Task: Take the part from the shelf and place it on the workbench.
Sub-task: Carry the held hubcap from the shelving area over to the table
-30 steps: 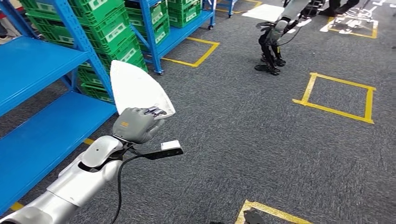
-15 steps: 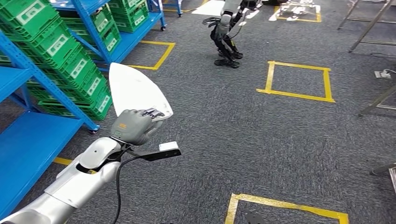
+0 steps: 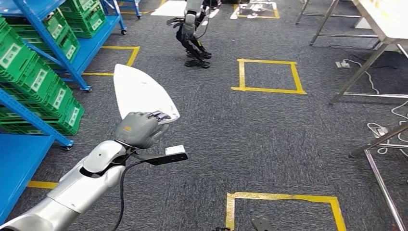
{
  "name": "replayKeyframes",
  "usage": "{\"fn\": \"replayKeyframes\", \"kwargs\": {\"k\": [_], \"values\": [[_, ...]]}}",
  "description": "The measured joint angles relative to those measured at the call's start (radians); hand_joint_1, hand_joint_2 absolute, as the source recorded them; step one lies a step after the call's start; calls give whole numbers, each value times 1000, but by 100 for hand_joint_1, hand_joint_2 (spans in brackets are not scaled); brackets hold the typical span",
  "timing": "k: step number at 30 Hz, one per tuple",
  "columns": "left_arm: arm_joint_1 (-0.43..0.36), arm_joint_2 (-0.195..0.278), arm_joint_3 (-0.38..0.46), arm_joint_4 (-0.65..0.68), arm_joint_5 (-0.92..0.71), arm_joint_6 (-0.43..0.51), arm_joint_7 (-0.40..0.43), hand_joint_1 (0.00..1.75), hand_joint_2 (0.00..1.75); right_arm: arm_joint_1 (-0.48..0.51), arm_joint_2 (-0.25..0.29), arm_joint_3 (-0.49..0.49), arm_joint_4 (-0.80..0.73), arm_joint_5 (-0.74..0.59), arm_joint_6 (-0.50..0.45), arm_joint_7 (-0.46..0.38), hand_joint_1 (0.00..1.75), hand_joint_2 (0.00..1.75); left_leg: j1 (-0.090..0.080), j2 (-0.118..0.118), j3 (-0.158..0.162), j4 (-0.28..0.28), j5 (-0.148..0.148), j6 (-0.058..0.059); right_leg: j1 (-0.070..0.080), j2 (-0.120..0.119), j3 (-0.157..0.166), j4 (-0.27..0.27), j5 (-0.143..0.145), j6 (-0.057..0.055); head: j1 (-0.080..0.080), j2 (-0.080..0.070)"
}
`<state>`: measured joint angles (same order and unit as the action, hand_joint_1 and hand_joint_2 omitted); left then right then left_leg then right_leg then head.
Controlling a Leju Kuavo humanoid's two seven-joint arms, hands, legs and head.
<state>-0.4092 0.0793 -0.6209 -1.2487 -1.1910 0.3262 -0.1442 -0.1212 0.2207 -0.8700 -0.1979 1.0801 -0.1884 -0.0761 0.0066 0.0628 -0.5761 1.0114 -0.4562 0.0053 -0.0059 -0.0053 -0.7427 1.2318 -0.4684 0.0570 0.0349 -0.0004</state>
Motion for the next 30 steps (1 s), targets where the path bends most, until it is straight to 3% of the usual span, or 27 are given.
{"fn": "replayKeyframes", "kwargs": {"k": [2,3,4,6,7,9,10,11,12,13,14,15,17,19,20,21,22,24,26,28,29,30], "values": [[-1,0,0,0,0,0,0,175,175,1,0,0,-1,0,0,0,0,175,-3,22,7,1,-7,-7,8,-39,78,-137,45,-8,-1,0],[-2,1,0,-1,0,-1,0,175,175,0,1,0,-1,0,0,0,0,175,-6,32,10,1,-9,-11,12,-51,101,-178,55,-14,-1,0],[-3,1,0,-1,0,-1,0,175,175,0,1,0,-1,0,0,0,0,175,-8,41,11,1,-11,-16,15,-55,109,-195,55,-19,-2,0],[-4,0,0,-2,0,-1,0,175,175,2,1,0,-1,0,0,0,0,175,-8,59,15,-3,-13,-26,17,-29,107,-198,58,-30,-2,0],[-4,0,0,-2,0,-2,0,175,175,4,1,0,-2,1,-1,1,0,175,-6,50,15,0,-20,-32,15,-17,107,-201,60,-35,-3,0],[-5,1,1,-4,1,-2,0,175,175,2,1,0,-3,2,-1,1,0,175,-1,-1,-10,58,-59,-41,9,7,111,-208,66,-45,-7,0],[-4,3,2,-4,1,-2,0,175,175,0,1,0,-3,2,-1,1,0,175,0,-33,-38,117,-89,-43,7,19,111,-208,67,-47,-9,0],[-1,6,2,-4,1,-2,0,175,175,-1,1,0,-3,3,-1,1,0,175,0,-49,-73,186,-119,-44,7,31,111,-208,67,-50,-11,0],[2,8,2,-4,1,-2,0,175,175,-2,1,0,-3,4,0,2,0,175,0,-56,-106,245,-137,-44,6,46,111,-208,67,-51,-12,0],[5,10,2,-4,1,-3,0,175,175,-1,1,0,-3,4,0,2,0,175,0,-58,-127,276,-135,-45,5,62,111,-208,68,-51,-12,0],[7,11,2,-4,1,-3,0,175,175,0,1,0,-3,5,0,2,0,175,1,-59,-130,270,-115,-45,4,78,111,-208,68,-50,-12,0],[8,13,3,-5,1,-3,0,175,175,0,1,0,-3,5,-1,3,0,175,3,-64,-114,226,-78,-45,2,95,112,-208,69,-48,-11,0],[6,15,4,-5,1,-3,0,175,175,-1,1,0,-3,6,-1,3,0,175,12,-107,-55,93,-9,-49,-1,125,109,-203,69,-38,-13,0],[4,16,4,-5,1,-5,0,175,175,-3,1,0,-3,6,-1,4,0,175,17,-145,-19,15,12,-47,-3,149,100,-201,71,-25,-14,0],[4,16,3,-5,0,-6,0,175,175,-2,1,0,-3,6,-1,4,0,175,16,-148,-16,5,9,-41,-5,160,95,-202,73,-17,-16,0],[3,16,3,-6,0,-7,0,175,175,0,1,0,-3,6,0,4,0,175,15,-136,-17,5,10,-33,-8,171,90,-206,77,-11,-16,0],[1,15,2,-6,0,-7,0,175,175,3,1,0,-3,6,0,4,0,175,15,-123,-16,3,12,-26,-8,169,86,-205,77,-6,-16,0],[-2,13,3,-7,0,-8,0,175,175,4,1,0,-3,6,0,5,0,175,15,-97,-14,0,14,-12,-3,114,60,-158,48,1,-9,0],[-2,15,3,-8,-1,-10,0,175,175,-1,2,0,-3,6,0,6,0,175,8,-68,-13,0,12,-3,1,39,-2,-28,-18,4,-2,0],[0,17,2,-8,-1,-13,0,175,175,-4,2,0,-3,6,0,5,0,175,2,-35,-11,0,9,0,0,15,-52,81,-57,5,-2,0],[0,17,2,-8,-1,-14,0,175,175,-4,2,0,-3,6,0,5,0,175,1,-20,-9,1,7,1,0,12,-49,81,-48,4,-1,0],[0,17,2,-8,-2,-14,0,175,175,-3,2,0,-3,7,0,6,0,175,1,-6,-7,1,5,0,1,7,-24,40,-24,3,-1,0]]}}
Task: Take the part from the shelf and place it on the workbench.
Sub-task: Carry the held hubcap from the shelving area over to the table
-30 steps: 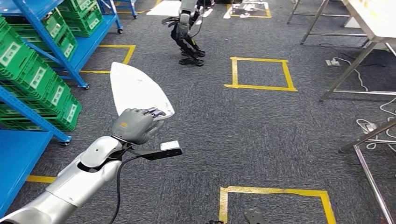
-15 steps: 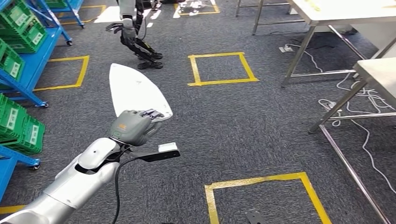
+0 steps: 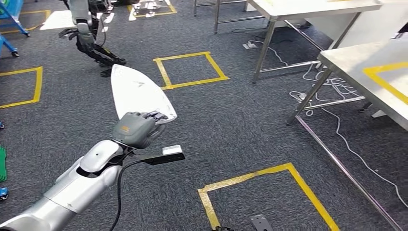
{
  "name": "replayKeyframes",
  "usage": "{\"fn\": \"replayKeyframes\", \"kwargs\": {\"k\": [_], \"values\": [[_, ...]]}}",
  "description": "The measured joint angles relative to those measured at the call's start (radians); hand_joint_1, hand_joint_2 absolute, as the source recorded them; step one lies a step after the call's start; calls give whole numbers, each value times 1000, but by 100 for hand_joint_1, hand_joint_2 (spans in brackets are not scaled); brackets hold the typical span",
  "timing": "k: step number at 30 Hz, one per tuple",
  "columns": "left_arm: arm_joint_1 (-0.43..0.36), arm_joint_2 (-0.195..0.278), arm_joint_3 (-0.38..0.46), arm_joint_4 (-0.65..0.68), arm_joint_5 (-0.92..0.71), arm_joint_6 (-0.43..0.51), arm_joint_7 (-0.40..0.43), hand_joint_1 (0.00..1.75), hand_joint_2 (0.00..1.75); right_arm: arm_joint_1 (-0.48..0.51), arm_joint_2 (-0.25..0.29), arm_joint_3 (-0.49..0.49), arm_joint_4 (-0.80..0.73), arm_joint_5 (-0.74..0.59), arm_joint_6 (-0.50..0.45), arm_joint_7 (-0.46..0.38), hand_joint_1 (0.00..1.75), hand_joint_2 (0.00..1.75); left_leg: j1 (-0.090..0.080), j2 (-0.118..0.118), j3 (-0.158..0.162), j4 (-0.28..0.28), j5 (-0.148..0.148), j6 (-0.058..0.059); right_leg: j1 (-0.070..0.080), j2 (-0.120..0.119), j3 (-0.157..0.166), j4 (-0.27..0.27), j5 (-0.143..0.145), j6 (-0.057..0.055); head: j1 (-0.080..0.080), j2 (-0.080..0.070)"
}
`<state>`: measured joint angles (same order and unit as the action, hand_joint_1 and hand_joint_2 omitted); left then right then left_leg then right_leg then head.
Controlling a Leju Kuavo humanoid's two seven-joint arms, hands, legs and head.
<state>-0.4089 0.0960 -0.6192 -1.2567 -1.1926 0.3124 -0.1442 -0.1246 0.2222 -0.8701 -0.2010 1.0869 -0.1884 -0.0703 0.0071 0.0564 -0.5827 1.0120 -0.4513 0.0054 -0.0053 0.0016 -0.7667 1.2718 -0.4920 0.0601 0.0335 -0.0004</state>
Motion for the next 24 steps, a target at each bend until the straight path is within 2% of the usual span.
{"fn": "replayKeyframes", "kwargs": {"k": [1,3,4,5,6,7,8,9,11,12,13,14,15,16,17,18,19,20,21,22,23,24], "values": [[0,0,0,-1,0,0,0,175,175,1,0,0,0,1,0,1,0,175,-1,12,4,0,-3,-2,1,-17,42,-71,33,-2,0,0],[2,1,1,-2,-1,0,0,175,175,2,0,0,0,3,0,3,0,175,-6,33,12,1,-10,-11,9,-63,114,-195,74,-11,-1,0],[3,2,1,-2,-1,0,0,175,175,1,0,0,0,4,-1,3,0,175,-9,42,14,1,-12,-15,12,-77,130,-225,80,-16,-2,0],[4,3,2,-3,-2,0,1,175,175,1,0,0,0,4,-1,3,0,175,-11,52,16,0,-13,-19,15,-75,131,-231,78,-22,-2,0],[5,3,2,-3,-3,1,1,175,175,2,0,0,0,4,-2,4,0,175,-11,63,18,-1,-14,-24,15,-60,127,-233,80,-28,-3,0],[6,2,2,-3,-3,1,2,175,175,4,0,0,0,4,-2,4,0,175,-9,63,19,-1,-17,-29,14,-47,127,-236,82,-34,-3,0],[7,2,2,-4,-4,1,3,175,175,5,0,0,0,4,-3,4,0,175,-6,46,16,8,-27,-35,12,-34,127,-239,85,-39,-4,0],[8,3,2,-5,-5,1,3,175,175,5,0,0,0,4,-3,4,0,175,-3,20,4,35,-46,-40,8,-21,128,-242,88,-45,-6,0],[12,4,3,-5,-5,2,4,175,175,2,0,0,0,4,-3,5,0,175,0,-36,-52,149,-104,-46,3,5,129,-245,91,-52,-10,0],[15,5,3,-5,-5,2,4,175,175,1,0,0,0,4,-3,5,0,175,0,-46,-88,217,-129,-47,2,20,129,-245,92,-53,-12,0],[19,5,3,-5,-5,2,4,175,175,2,0,0,0,4,-3,5,0,175,0,-50,-117,266,-139,-49,1,36,129,-245,92,-54,-13,0],[21,5,3,-5,-5,2,4,175,175,3,0,0,0,4,-3,5,0,175,1,-51,-131,283,-131,-49,0,53,129,-245,93,-53,-13,0],[23,5,3,-5,-5,2,4,175,175,5,0,0,0,4,-3,5,0,175,2,-53,-126,262,-105,-49,-2,70,129,-245,94,-52,-13,0],[23,6,4,-5,-5,2,4,175,175,5,0,0,0,4,-3,5,0,175,4,-62,-104,208,-67,-50,-5,86,129,-244,95,-49,-13,0],[23,6,4,-5,-5,2,5,175,175,5,0,0,0,4,-3,5,0,175,9,-83,-73,141,-31,-53,-7,102,128,-243,96,-44,-14,0],[23,6,5,-5,-5,2,5,175,175,5,0,0,0,4,-3,5,0,175,14,-106,-43,78,-8,-53,-8,118,125,-239,96,-38,-15,0],[23,6,5,-5,-5,2,5,175,175,4,0,0,0,4,-3,5,0,175,18,-126,-23,35,4,-51,-9,131,120,-238,96,-30,-17,0],[23,5,5,-6,-5,2,5,175,175,6,0,0,0,4,-3,5,0,175,18,-136,-13,13,6,-47,-10,143,116,-238,98,-22,-18,0],[23,5,5,-6,-5,2,5,175,175,8,0,0,0,4,-3,5,0,175,17,-130,-11,7,4,-38,-12,154,112,-241,101,-14,-19,0],[23,3,4,-6,-5,2,5,175,175,12,0,0,0,4,-3,5,0,175,15,-118,-11,6,7,-30,-14,157,108,-245,105,-8,-19,0],[22,2,4,-7,-5,2,6,175,175,14,0,0,0,4,-3,5,0,175,15,-106,-10,5,9,-21,-12,139,103,-241,102,-3,-18,0],[22,1,4,-7,-5,2,7,175,175,15,0,0,0,3,-3,6,0,175,14,-94,-10,3,11,-13,-10,107,90,-218,87,0,-14,0]]}}
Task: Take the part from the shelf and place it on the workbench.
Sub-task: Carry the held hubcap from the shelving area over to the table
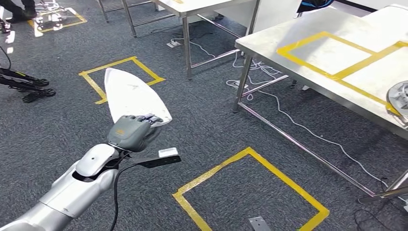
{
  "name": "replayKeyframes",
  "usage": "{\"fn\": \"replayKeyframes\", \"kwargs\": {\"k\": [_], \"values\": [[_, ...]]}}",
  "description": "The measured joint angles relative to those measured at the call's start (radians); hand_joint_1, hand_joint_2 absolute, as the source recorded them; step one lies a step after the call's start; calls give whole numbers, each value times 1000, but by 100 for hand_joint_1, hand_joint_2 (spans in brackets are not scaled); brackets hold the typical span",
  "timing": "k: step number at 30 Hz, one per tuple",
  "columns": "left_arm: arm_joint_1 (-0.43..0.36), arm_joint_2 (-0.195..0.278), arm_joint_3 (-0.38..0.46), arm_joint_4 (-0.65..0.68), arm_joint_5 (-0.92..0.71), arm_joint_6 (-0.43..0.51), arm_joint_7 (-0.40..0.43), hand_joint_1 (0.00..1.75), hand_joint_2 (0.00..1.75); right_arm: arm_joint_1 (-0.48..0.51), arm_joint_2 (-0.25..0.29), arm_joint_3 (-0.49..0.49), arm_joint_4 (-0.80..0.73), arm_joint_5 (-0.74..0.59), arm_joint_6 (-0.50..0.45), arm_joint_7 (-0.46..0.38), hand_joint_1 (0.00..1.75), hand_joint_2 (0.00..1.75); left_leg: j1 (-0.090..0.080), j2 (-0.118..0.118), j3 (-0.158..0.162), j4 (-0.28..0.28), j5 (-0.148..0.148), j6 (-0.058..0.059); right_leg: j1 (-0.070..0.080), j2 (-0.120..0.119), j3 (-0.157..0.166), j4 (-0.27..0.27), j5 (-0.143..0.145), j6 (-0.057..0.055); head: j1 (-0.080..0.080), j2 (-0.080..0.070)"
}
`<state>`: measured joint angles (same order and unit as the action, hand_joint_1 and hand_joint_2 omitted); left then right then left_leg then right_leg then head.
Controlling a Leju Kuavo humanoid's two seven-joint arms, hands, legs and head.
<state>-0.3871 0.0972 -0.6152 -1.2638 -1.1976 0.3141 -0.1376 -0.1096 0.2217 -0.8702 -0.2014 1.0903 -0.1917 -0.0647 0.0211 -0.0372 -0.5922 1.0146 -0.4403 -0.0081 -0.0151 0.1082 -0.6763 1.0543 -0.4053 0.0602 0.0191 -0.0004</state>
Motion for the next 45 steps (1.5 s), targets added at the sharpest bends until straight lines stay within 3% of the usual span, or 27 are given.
{"fn": "replayKeyframes", "kwargs": {"k": [2,4,5,7,9,11,13,14,16,18,20,21,22,24,26,28,29,30,31,32,34,36,37,39,42,43,45], "values": [[1,1,0,-1,0,0,1,175,175,-4,0,0,0,0,0,-1,0,175,-5,27,1,-2,0,10,6,-75,-52,111,-62,3,6,0],[4,3,0,-1,0,0,1,175,175,-9,0,0,0,-1,0,-2,0,175,-10,57,1,-1,-2,14,5,-99,-112,244,-119,5,6,0],[4,3,0,-1,0,0,1,175,175,-11,0,0,0,-1,0,-2,0,175,-12,72,2,-1,-3,15,5,-101,-121,272,-125,5,7,0],[5,3,0,-1,0,0,1,175,175,-10,0,0,0,-1,0,-1,0,175,-14,98,7,-1,-7,14,7,-108,-77,206,-84,2,7,0],[4,3,0,-1,0,0,1,175,175,-7,-1,0,0,-1,0,0,0,175,-17,120,16,0,-14,8,13,-153,8,61,-30,-6,7,0],[3,3,1,-1,0,0,1,175,175,-8,0,0,0,-1,0,0,0,175,-23,140,21,-1,-19,-1,20,-181,48,-13,-13,-17,6,0],[2,2,1,-1,-1,0,1,175,175,-8,0,0,0,-1,0,-1,0,175,-23,160,26,-5,-21,-11,24,-160,44,-17,-12,-29,5,0],[2,1,1,-1,-1,0,1,175,175,-6,0,0,0,-1,0,-1,0,175,-20,156,28,-4,-24,-18,22,-147,45,-21,-10,-34,5,0],[1,1,2,-3,-1,0,2,175,175,-5,0,0,0,-1,0,-1,0,175,-15,117,19,20,-47,-27,16,-124,48,-28,-4,-44,4,0],[1,2,2,-3,-2,0,2,175,175,-8,0,0,0,-1,0,-1,0,175,-12,67,-22,106,-96,-32,12,-106,50,-30,-3,-48,-1,0],[5,4,2,-3,-2,0,2,175,175,-10,0,0,0,-1,1,-1,0,175,-12,46,-88,232,-144,-36,10,-80,50,-30,-4,-49,-5,0],[6,4,2,-3,-2,0,2,175,175,-9,0,0,0,-1,1,-1,0,175,-12,44,-112,271,-150,-37,9,-64,50,-30,-4,-50,-5,0],[7,4,2,-3,-2,0,2,175,175,-8,0,0,0,-1,1,-1,0,175,-12,42,-119,274,-133,-37,8,-48,51,-29,-4,-49,-5,0],[7,5,2,-3,-2,0,2,175,175,-7,0,0,0,-1,0,-1,0,175,-8,27,-79,173,-56,-38,3,-13,53,-28,-4,-44,-6,0],[6,7,2,-3,-2,0,2,175,175,-8,0,0,0,0,0,0,0,175,2,-22,-23,49,-4,-39,1,17,48,-21,-6,-32,-8,0],[6,8,2,-3,-2,0,3,175,175,-8,0,0,0,1,-2,0,0,175,5,-46,-4,4,-2,-32,0,40,38,-21,-3,-19,-10,0],[5,8,1,-3,-2,0,3,175,175,-5,0,0,0,1,-3,0,0,175,4,-36,-4,2,-2,-24,-3,51,34,-25,1,-13,-10,0],[4,6,1,-3,-2,-1,3,175,175,-2,0,0,0,2,-3,0,0,175,4,-24,-3,1,-1,-17,-3,48,31,-26,2,-7,-10,0],[3,5,1,-3,-2,-1,3,175,175,0,0,0,0,2,-4,0,0,175,4,-11,-2,0,0,-9,-1,26,23,-16,-5,-3,-6,0],[1,4,2,-3,-2,-1,3,175,175,0,0,0,0,2,-4,0,0,175,4,1,-1,-2,0,-2,3,-6,8,13,-21,1,-2,0],[1,5,2,-3,-3,-1,3,175,175,-4,0,0,0,3,-4,0,0,175,0,28,2,-3,-2,7,8,-76,-49,134,-80,4,6,0],[2,7,2,-3,-3,-2,3,175,175,-9,-1,0,0,4,-4,-1,0,175,-4,60,6,-2,-6,11,8,-98,-106,251,-121,5,7,0],[3,7,2,-3,-3,-2,3,175,175,-11,-1,0,0,4,-4,-2,0,175,-5,75,9,-2,-9,12,8,-101,-111,264,-116,4,7,0],[3,7,2,-3,-3,-2,3,175,175,-10,-1,0,0,4,-4,-1,0,175,-5,100,20,-2,-16,9,9,-116,-59,170,-57,0,7,0],[0,8,2,-3,-3,-3,3,175,175,-11,0,0,0,4,-4,0,0,175,-16,131,33,-1,-28,-3,20,-185,30,2,-1,-13,8,0],[-1,8,2,-3,-3,-3,3,175,175,-11,0,0,0,4,-4,0,0,175,-20,141,34,-2,-30,-8,24,-192,34,-11,-2,-18,8,0],[-2,5,2,-4,-3,-4,3,175,175,-9,0,0,0,4,-4,0,0,175,-20,161,39,-5,-34,-18,23,-164,30,-15,1,-31,7,0]]}}
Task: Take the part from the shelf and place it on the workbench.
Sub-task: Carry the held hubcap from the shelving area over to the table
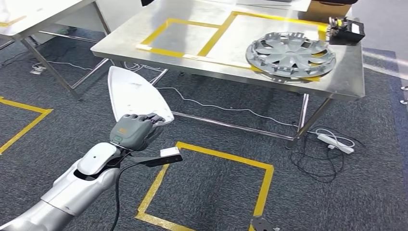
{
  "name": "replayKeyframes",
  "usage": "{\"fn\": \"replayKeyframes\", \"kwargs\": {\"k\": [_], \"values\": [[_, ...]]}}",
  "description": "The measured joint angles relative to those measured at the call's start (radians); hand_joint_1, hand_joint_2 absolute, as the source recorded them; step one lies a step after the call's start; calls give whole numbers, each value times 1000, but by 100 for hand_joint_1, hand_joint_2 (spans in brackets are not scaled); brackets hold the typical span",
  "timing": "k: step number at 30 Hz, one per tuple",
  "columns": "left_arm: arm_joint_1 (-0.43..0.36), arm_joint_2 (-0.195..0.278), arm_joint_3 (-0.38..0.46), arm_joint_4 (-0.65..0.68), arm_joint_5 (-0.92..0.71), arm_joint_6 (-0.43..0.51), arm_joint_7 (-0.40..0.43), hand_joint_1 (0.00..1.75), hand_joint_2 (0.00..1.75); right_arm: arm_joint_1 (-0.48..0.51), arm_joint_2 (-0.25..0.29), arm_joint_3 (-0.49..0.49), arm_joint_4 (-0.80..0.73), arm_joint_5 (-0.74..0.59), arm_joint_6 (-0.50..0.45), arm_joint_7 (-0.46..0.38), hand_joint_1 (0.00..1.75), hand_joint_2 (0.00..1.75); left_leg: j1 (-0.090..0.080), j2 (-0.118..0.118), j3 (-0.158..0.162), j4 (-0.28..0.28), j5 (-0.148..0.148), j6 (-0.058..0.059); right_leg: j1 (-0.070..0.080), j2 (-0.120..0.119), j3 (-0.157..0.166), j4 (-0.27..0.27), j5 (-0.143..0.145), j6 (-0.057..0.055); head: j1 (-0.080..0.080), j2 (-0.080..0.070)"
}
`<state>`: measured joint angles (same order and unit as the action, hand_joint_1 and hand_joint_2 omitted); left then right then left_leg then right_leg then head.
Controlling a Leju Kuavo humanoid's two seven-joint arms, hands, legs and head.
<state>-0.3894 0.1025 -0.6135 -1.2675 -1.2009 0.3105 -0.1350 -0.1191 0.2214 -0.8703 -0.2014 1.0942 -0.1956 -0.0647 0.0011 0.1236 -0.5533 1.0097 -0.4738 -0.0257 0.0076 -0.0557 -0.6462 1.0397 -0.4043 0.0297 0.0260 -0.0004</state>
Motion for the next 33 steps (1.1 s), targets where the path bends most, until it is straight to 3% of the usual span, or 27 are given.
{"fn": "replayKeyframes", "kwargs": {"k": [1,3,5,6,7,8,9,11,13,15,16,17,19,20,21,22,23,24,25,27,29,33], "values": [[-1,-1,0,0,0,0,0,175,175,1,0,0,0,0,0,0,0,175,2,-9,0,5,-8,-6,-2,14,1,-3,2,-6,-1,0],[-3,-2,1,0,0,0,0,175,175,-1,0,0,0,0,0,0,0,175,6,-61,-26,69,-51,-14,-9,41,4,-9,7,-19,-7,0],[-1,-1,0,0,0,0,0,175,175,-3,0,0,0,0,1,0,0,175,7,-108,-93,202,-110,-17,-10,70,4,-10,8,-25,-12,0],[1,-1,0,0,0,-1,0,175,175,-2,0,0,0,0,1,0,0,175,7,-115,-124,257,-125,-18,-11,86,4,-10,8,-26,-12,0],[2,-1,0,0,0,-1,0,175,175,-1,0,0,0,0,1,0,0,175,8,-117,-142,281,-121,-17,-11,103,4,-9,9,-26,-12,0],[3,-1,0,0,0,-1,0,175,175,0,0,0,0,0,1,0,0,175,8,-119,-141,266,-96,-17,-12,120,4,-9,10,-24,-12,0],[3,-1,0,0,0,-1,0,175,175,1,0,0,0,0,1,0,0,175,10,-127,-122,216,-57,-16,-14,137,4,-9,11,-22,-12,0],[1,0,0,0,0,-1,0,175,175,0,0,-1,0,0,1,0,0,175,18,-176,-64,82,9,-16,-16,168,0,-4,13,-12,-14,0],[0,1,0,0,0,-2,0,175,175,0,0,0,0,2,0,0,0,175,24,-215,-35,14,24,-14,-18,193,-10,-4,16,2,-15,0],[0,0,-1,0,0,-3,0,175,175,4,-1,0,0,3,-4,0,0,175,22,-201,-34,8,23,-3,-21,212,-18,-11,23,16,-15,0],[-1,-1,-1,0,0,-3,0,175,175,6,-1,0,0,5,-6,0,0,175,22,-190,-33,7,25,5,-20,200,-22,-8,23,22,-14,0],[-1,-1,-1,0,0,-4,0,175,175,7,0,0,0,6,-8,0,0,175,23,-179,-32,5,27,11,-17,172,-31,7,12,27,-9,0],[-1,0,0,0,0,-4,0,175,175,4,0,1,0,10,-11,0,0,175,22,-159,-30,3,28,21,-13,97,-76,106,-45,33,-2,0],[0,1,0,0,0,-5,0,175,175,2,0,2,0,12,-11,-1,0,175,20,-148,-30,3,27,24,-14,75,-108,177,-79,36,0,0],[1,3,0,0,0,-5,0,175,175,-1,0,2,0,15,-11,0,0,175,19,-138,-29,3,27,25,-15,66,-135,239,-105,38,0,0],[2,4,0,0,0,-6,0,175,175,-2,0,2,0,17,-11,0,0,175,18,-130,-29,4,26,25,-16,63,-147,272,-112,40,0,0],[2,4,0,0,0,-6,0,175,175,-2,0,2,0,19,-11,1,0,175,18,-125,-28,4,25,24,-17,63,-139,264,-101,40,0,0],[2,4,0,0,0,-6,0,175,175,-1,-1,2,0,21,-11,3,0,175,19,-121,-25,4,23,22,-18,62,-110,216,-74,40,0,0],[2,4,0,0,0,-6,0,175,175,0,-1,2,0,23,-11,5,0,175,19,-119,-23,4,21,19,-18,60,-69,144,-43,39,1,0],[1,5,0,0,0,-6,0,175,175,-1,0,3,0,24,-10,8,0,175,16,-117,-21,6,16,9,-17,56,-3,30,-10,31,0,0],[-2,5,0,0,3,-6,1,175,175,-1,1,4,0,26,-10,11,0,175,11,-116,-22,5,17,3,-15,56,11,3,-9,21,-1,0],[-2,4,0,0,10,-6,2,175,175,1,1,5,0,28,-12,15,0,175,10,-115,-19,-5,24,20,-16,65,7,-1,-3,18,-2,0]]}}
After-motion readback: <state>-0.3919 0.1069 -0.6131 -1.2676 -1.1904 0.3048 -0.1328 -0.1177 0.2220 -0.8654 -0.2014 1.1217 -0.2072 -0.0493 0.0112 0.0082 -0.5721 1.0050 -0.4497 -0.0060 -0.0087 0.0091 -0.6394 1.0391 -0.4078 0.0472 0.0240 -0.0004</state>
